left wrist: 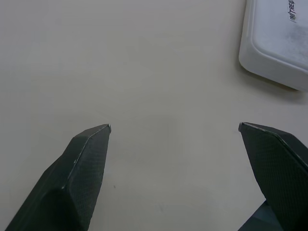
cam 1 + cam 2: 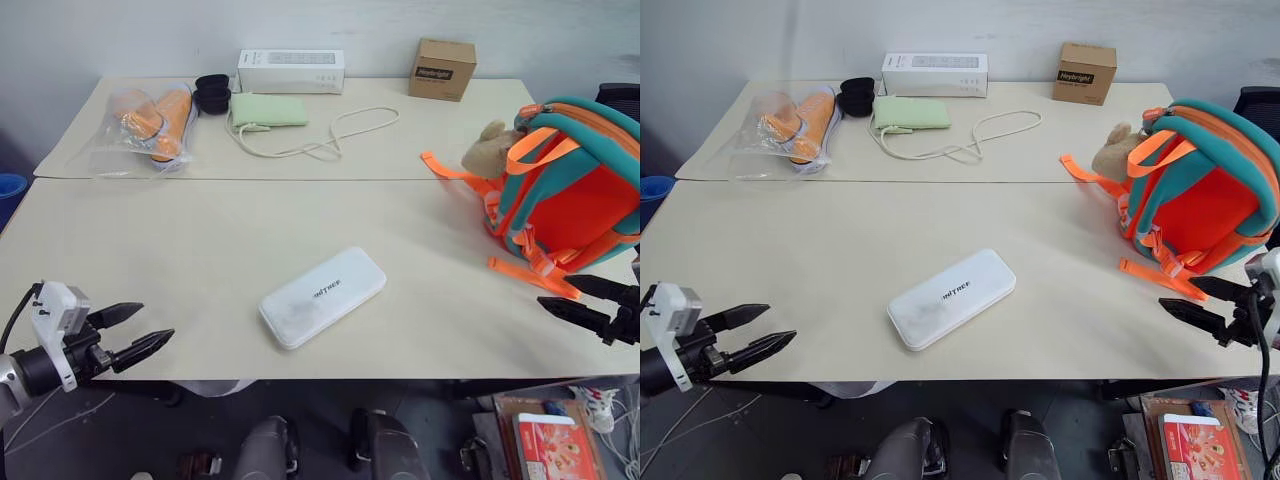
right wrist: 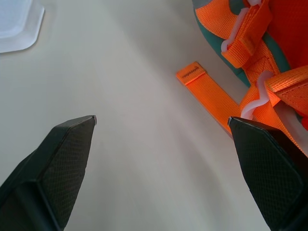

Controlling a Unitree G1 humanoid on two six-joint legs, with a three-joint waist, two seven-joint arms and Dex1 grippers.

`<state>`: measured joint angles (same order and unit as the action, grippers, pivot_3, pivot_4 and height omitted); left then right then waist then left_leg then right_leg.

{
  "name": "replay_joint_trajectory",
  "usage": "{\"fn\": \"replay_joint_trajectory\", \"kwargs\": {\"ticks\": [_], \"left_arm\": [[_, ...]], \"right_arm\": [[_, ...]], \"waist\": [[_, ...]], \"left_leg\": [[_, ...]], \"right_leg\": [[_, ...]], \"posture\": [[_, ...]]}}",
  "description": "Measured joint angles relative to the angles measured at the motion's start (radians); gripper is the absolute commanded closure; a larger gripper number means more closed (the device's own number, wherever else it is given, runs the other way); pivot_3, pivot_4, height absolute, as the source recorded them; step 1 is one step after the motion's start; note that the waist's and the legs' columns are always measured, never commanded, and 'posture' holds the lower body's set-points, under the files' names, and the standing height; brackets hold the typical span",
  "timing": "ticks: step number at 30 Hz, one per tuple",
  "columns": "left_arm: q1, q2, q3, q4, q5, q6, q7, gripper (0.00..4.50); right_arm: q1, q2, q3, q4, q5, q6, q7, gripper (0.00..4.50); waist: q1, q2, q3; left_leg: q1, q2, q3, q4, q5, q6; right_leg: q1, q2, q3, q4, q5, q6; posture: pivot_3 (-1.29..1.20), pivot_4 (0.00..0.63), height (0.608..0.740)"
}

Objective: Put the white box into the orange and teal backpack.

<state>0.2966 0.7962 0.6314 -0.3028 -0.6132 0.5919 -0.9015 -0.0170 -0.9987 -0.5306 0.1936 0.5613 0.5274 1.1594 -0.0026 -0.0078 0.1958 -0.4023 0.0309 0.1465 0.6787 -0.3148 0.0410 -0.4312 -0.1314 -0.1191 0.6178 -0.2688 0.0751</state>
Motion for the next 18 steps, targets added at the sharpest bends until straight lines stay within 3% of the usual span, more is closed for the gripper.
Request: {"fn": "replay_joint_trajectory", "kwargs": {"ticks": [17, 18], "left_arm": [[0.021, -0.007, -0.033, -0.005, 0.028, -0.013, 0.017, 0.00], [0.021, -0.007, -0.044, -0.006, 0.028, -0.018, 0.010, 0.20]], "right_arm": [[-0.012, 0.010, 0.035, -0.138, -0.003, 0.043, -0.079, 0.01], [-0.012, 0.010, 0.044, -0.150, -0.004, 0.043, -0.082, 0.18]], "waist": [[0.000, 0.001, 0.000], [0.000, 0.001, 0.000]], "left_leg": [[0.000, 0.000, 0.000, -0.003, 0.000, -0.001], [0.000, 0.000, 0.001, -0.003, 0.000, -0.001]], "right_leg": [[-0.002, 0.000, 0.000, -0.001, 0.000, 0.000], [-0.002, 0.000, 0.001, -0.001, 0.000, 0.000]], "posture": [[0.00, 0.150, 0.740], [0.00, 0.150, 0.740]]}}
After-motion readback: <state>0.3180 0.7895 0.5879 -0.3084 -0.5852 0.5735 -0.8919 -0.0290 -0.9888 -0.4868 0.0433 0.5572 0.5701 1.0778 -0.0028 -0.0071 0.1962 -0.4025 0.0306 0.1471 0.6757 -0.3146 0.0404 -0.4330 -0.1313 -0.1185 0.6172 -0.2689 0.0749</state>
